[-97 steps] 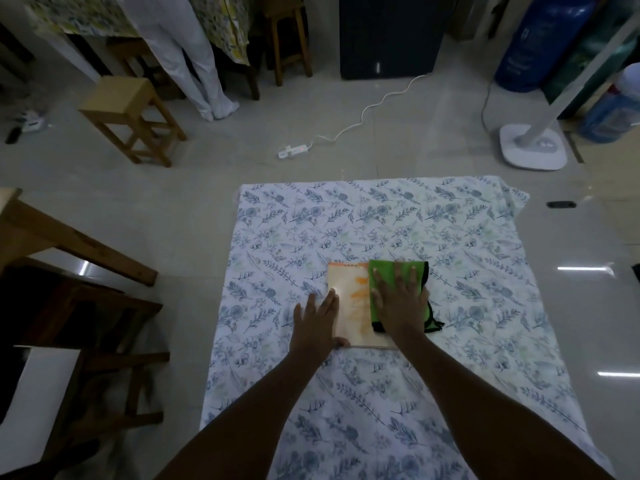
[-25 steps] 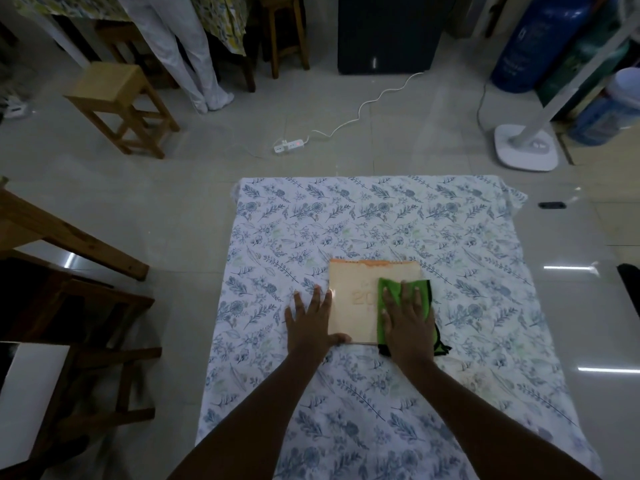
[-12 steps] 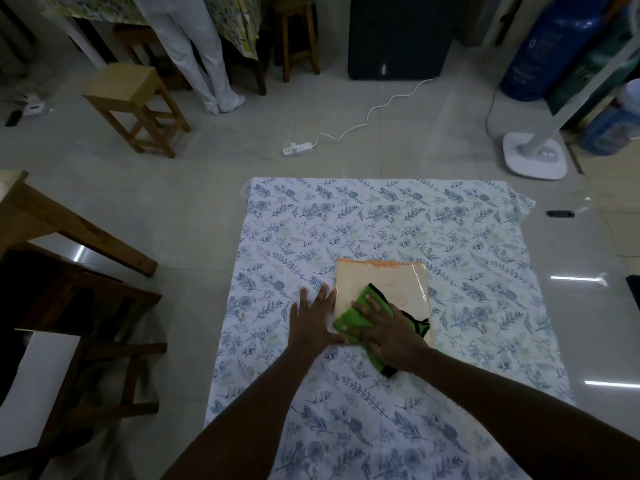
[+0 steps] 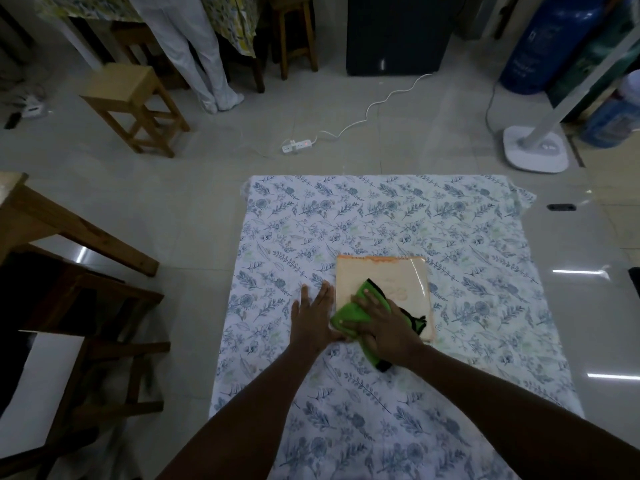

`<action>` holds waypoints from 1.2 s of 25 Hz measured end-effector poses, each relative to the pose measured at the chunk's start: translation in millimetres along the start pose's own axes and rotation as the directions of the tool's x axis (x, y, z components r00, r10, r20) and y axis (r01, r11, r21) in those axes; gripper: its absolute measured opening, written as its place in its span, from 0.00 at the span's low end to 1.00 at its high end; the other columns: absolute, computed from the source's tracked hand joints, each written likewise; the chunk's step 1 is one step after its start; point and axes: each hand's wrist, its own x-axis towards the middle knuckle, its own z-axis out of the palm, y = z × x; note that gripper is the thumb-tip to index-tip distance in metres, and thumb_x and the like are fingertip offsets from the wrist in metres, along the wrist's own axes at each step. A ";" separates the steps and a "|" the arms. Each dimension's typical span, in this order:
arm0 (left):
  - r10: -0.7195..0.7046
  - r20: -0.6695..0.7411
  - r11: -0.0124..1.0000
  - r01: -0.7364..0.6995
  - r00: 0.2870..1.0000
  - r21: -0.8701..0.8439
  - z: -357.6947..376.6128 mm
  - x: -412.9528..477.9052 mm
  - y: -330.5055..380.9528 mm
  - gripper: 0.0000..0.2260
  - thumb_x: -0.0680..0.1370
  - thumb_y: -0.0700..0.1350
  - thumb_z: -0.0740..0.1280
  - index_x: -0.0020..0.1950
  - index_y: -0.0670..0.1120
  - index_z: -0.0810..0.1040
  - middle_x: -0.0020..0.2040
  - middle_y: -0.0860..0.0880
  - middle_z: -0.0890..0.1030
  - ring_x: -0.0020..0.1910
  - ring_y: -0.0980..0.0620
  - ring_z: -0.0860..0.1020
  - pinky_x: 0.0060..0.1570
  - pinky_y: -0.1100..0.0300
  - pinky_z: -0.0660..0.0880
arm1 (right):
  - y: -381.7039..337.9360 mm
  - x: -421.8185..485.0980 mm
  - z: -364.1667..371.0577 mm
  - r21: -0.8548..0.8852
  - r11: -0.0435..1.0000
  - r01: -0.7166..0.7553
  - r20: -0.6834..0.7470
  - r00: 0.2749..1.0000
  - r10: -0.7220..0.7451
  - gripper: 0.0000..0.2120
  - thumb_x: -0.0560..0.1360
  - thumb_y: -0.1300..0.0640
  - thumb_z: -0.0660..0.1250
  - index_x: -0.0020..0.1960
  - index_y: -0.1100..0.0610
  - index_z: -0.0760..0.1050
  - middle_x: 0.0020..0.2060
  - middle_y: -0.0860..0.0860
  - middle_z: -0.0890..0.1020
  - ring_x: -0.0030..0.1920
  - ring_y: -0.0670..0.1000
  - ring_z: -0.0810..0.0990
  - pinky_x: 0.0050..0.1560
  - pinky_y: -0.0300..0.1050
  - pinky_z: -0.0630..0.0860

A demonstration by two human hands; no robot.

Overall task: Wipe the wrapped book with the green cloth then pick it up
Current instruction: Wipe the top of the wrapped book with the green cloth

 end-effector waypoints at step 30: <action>-0.026 0.056 0.988 0.017 0.998 0.156 -21.4 -11.2 18.2 0.51 0.68 0.69 0.67 0.79 0.52 0.42 0.81 0.48 0.43 0.78 0.34 0.42 0.73 0.32 0.51 | -1.2 7.2 -4.1 -0.055 0.881 -0.471 -0.085 0.881 0.466 0.26 0.81 0.43 0.54 0.77 0.41 0.51 0.79 0.51 0.54 0.79 0.59 0.48 0.74 0.65 0.59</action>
